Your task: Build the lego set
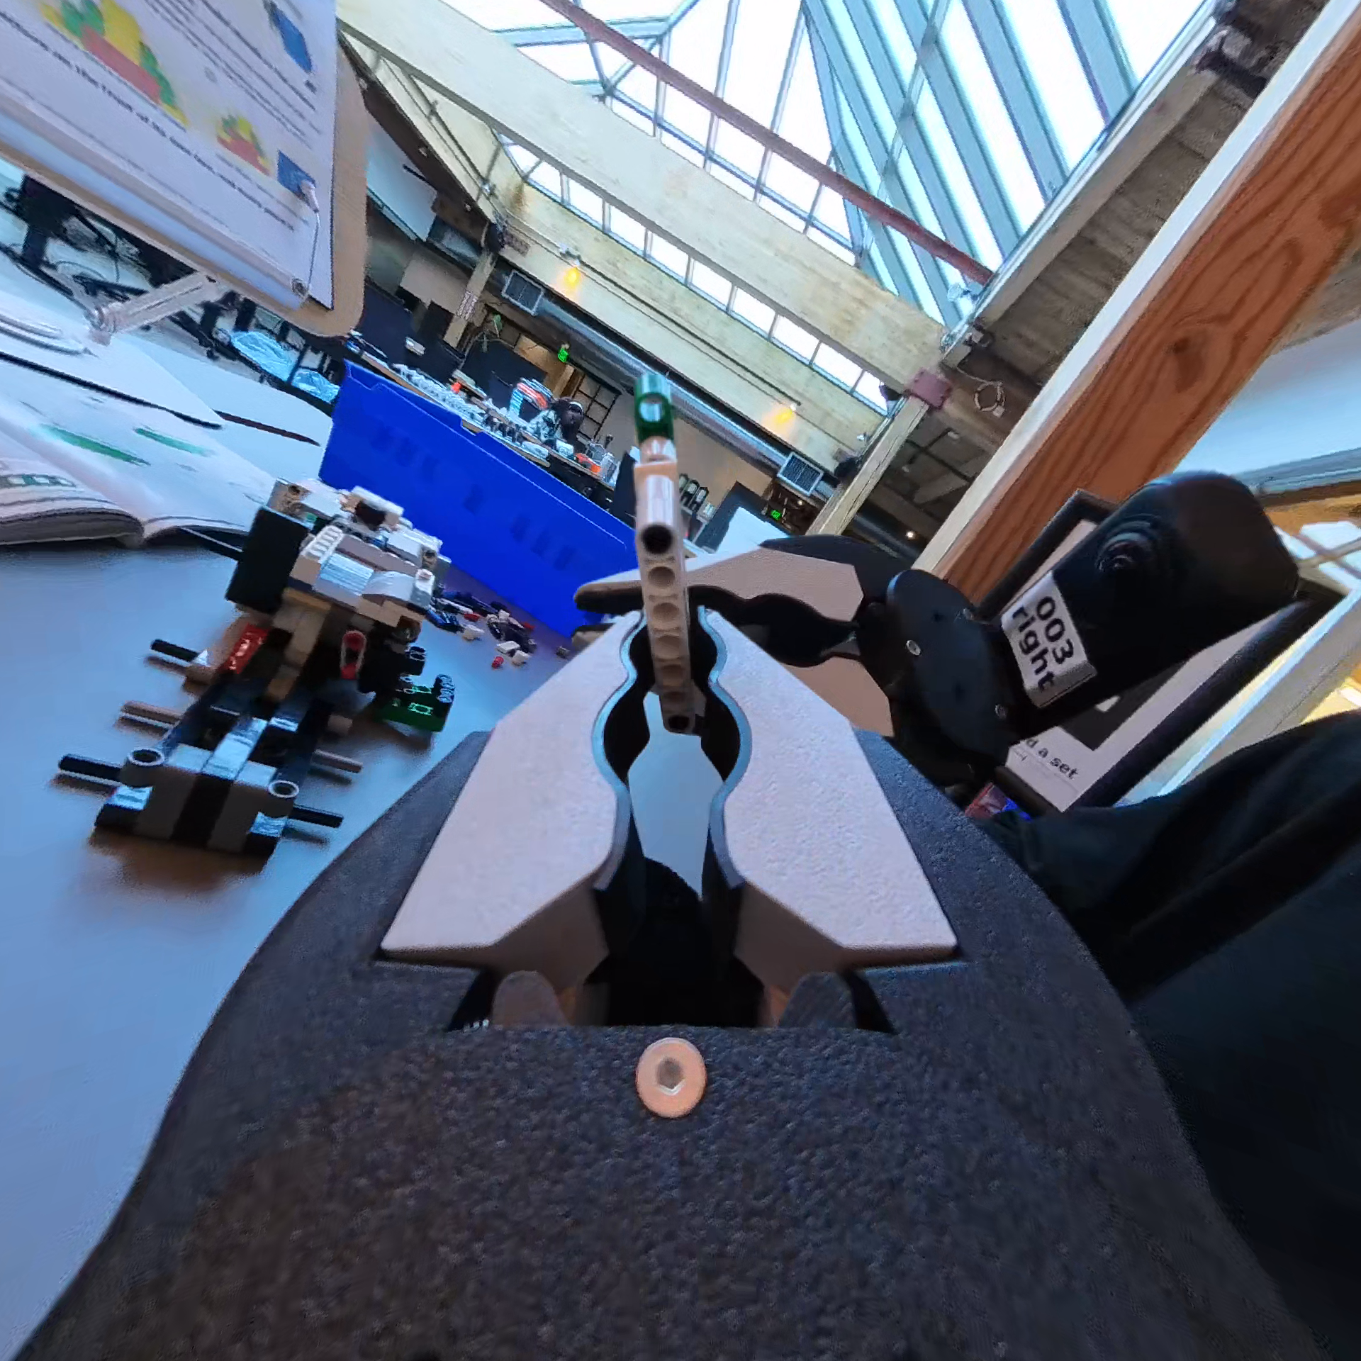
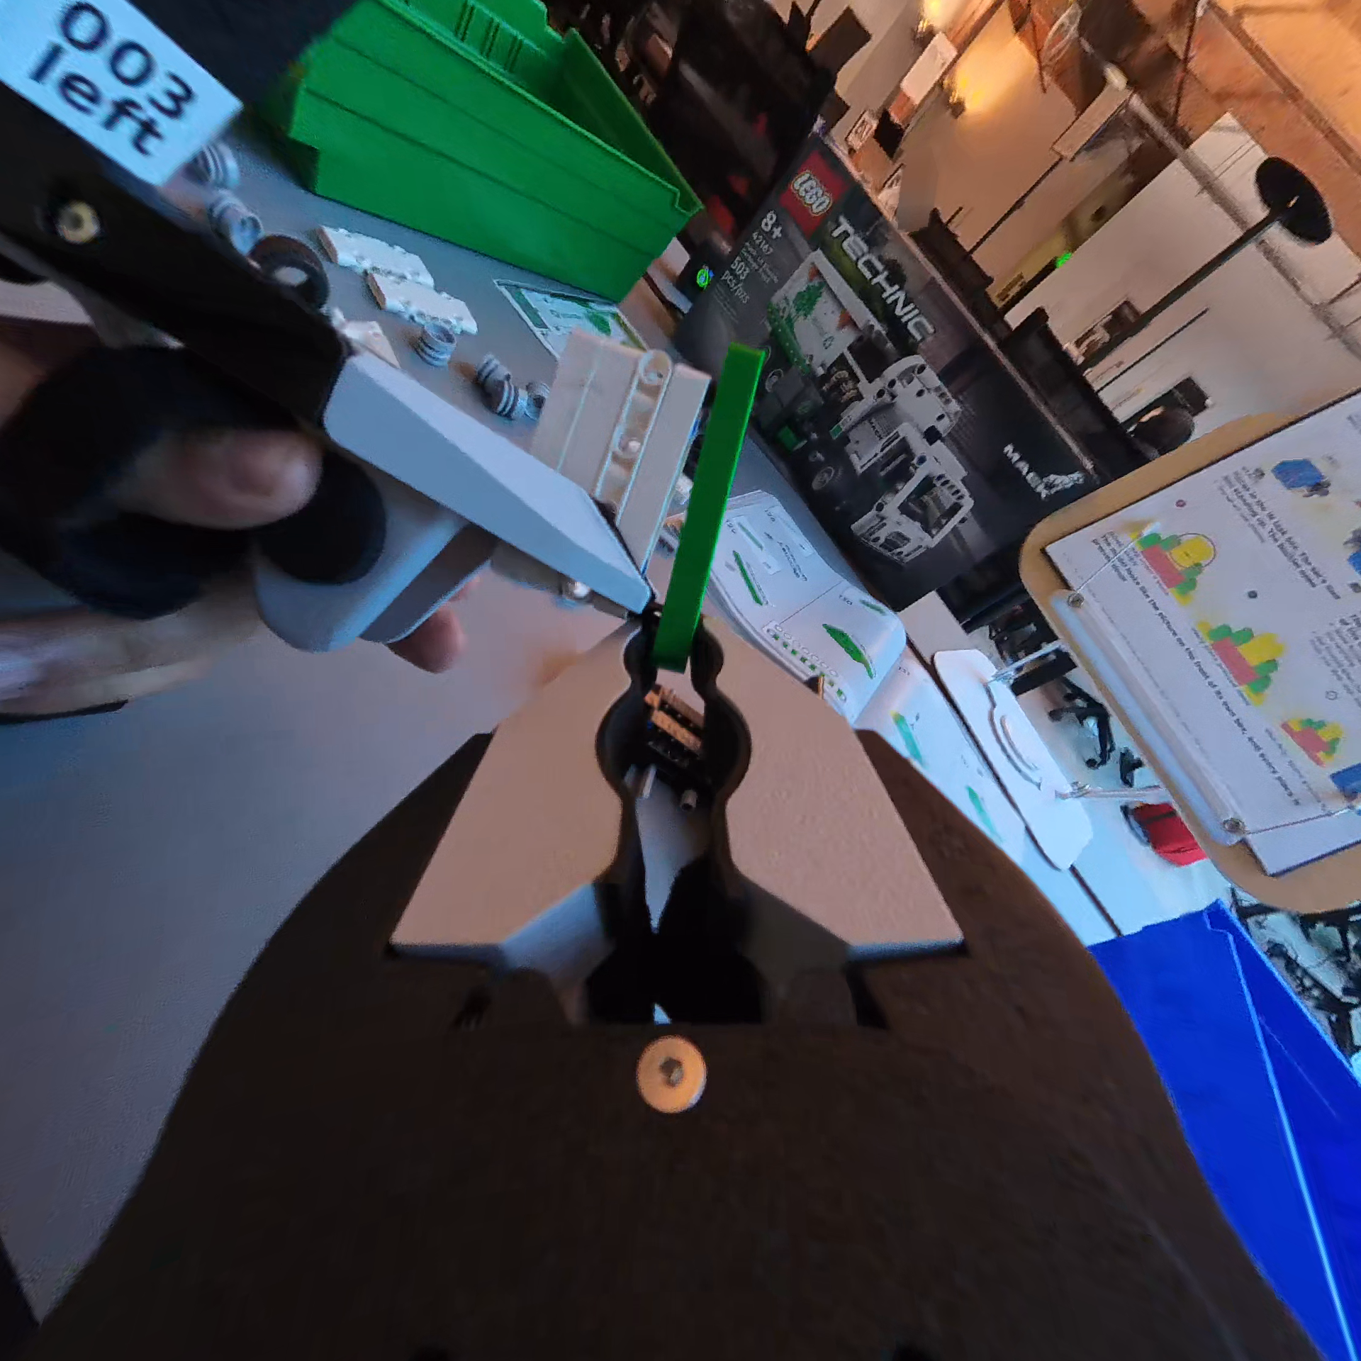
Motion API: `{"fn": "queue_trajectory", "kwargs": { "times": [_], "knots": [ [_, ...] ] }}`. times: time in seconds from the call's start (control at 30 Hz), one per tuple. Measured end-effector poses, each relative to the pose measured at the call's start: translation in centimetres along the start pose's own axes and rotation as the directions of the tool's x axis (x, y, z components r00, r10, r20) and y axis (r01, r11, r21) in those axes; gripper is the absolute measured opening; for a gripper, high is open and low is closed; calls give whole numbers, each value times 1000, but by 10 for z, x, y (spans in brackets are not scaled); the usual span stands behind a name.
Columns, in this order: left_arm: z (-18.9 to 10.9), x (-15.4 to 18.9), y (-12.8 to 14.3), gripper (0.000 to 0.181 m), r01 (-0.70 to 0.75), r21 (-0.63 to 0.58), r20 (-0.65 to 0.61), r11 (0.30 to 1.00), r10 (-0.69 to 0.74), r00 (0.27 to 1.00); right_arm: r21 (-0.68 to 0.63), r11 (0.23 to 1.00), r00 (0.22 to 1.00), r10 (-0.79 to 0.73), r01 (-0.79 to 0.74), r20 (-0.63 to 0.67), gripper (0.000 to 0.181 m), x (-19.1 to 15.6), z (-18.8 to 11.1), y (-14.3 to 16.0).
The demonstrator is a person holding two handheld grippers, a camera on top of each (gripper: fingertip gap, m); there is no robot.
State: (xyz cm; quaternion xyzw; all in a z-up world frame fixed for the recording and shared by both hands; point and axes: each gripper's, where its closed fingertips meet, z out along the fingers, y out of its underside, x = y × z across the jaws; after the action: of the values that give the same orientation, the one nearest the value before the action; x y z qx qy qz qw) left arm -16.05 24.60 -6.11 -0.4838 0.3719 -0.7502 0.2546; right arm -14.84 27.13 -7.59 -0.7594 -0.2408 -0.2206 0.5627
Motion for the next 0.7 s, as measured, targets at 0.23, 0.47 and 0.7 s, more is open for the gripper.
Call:
{"fn": "queue_trajectory", "kwargs": {
  "times": [0.23, 0.47, 0.7],
  "knots": [
    [-2, -6, -12, 6, 96, 72, -32, 993, -94, 995, 14, 1000, 999, -10, 10, 33, 66, -16, -2, -14],
    [-2, 0, -13, 6, 152, 109, -82, 982, -144, 986, 47, 999, 1000, -11, 12, -9, 49, -11, 2, -20],
    [-1, -1, -9, 6, 162, 47, -79, 986, -158, 984, 43, 994, 995, -97, 98, -27, 27, -3, -1, -13]
  ]
}}
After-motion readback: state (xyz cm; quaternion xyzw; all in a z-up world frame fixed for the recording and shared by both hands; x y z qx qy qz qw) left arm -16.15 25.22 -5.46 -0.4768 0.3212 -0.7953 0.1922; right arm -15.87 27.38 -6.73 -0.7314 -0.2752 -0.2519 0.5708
